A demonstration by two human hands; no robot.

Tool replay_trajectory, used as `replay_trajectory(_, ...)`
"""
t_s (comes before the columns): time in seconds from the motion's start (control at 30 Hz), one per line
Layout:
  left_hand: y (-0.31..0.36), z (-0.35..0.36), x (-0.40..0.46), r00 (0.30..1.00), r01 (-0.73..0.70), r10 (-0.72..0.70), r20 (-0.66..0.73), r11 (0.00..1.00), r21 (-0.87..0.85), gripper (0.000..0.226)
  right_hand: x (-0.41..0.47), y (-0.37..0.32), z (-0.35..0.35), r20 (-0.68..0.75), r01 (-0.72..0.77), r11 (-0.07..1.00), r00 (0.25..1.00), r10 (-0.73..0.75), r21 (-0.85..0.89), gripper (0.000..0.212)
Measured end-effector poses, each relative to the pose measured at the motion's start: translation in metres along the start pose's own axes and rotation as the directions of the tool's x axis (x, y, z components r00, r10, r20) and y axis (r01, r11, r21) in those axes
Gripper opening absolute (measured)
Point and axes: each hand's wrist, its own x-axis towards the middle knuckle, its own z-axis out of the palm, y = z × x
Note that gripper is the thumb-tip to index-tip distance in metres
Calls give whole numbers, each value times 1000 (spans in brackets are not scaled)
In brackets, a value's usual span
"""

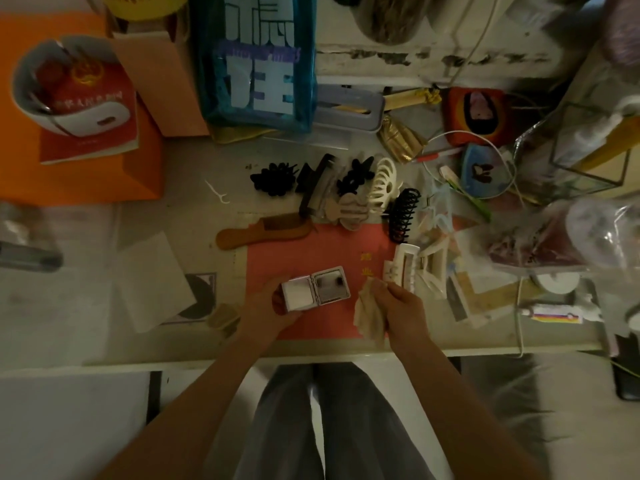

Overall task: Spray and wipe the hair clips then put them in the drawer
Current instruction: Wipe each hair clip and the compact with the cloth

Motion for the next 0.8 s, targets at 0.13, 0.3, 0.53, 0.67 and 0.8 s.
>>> replay_trajectory(0.13, 10, -3, -2, 1000, 21, -20, 16, 993, -113, 54, -5, -3, 0, 13, -16, 1000, 1000, 15, 20, 18)
replay_trajectory(0.3, 24, -17, -4, 1000, -5, 2, -14, 976, -216, 53, -13, -17, 0, 64, -38, 991, 997, 31, 126, 13)
replay_trajectory(0.53, 63, -56, -14, 991, -114, 76, -109, 904, -412, 61, -29, -52, -3, 104, 88, 982, 989, -106, 170, 18)
replay_trajectory(0.67, 95, -81, -21, 978, -202, 157, -137, 874, -442, 56, -42, -79, -5, 65, 192, 964, 976, -207, 184, 21)
replay_trajectory(0.8, 131, -106, -32, 955, -295, 251, -157, 856, -424, 59, -58, -113, -11, -15, 315, 927, 948, -319, 201, 22)
